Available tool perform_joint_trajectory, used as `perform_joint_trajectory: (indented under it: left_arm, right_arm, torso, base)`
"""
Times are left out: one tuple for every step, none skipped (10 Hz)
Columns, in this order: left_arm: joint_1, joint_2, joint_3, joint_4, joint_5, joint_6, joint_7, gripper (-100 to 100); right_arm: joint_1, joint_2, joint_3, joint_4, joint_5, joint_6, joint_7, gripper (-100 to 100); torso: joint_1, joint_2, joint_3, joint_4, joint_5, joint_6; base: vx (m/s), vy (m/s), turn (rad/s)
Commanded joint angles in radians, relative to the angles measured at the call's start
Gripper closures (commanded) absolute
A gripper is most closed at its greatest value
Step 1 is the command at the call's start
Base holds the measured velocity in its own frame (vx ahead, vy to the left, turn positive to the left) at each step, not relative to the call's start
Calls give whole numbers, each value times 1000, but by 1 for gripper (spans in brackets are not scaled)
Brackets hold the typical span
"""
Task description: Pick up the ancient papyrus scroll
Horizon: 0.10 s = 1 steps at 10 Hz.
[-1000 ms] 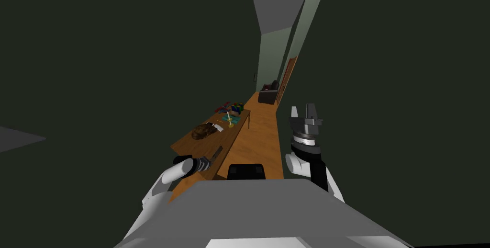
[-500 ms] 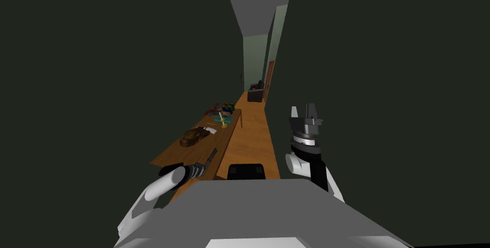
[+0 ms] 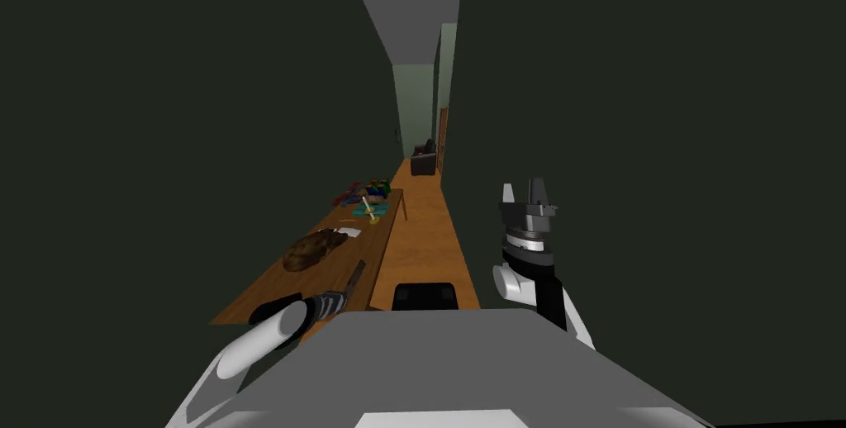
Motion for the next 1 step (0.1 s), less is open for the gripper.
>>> perform_joint_trajectory:
  left_arm:
    - [0, 0, 0, 0, 0, 0, 0, 0]
  right_arm:
    - [0, 0, 0, 0, 0, 0, 0, 0]
  torso:
    - [0, 0, 0, 0, 0, 0]
  base:
    - [-11, 2, 15]
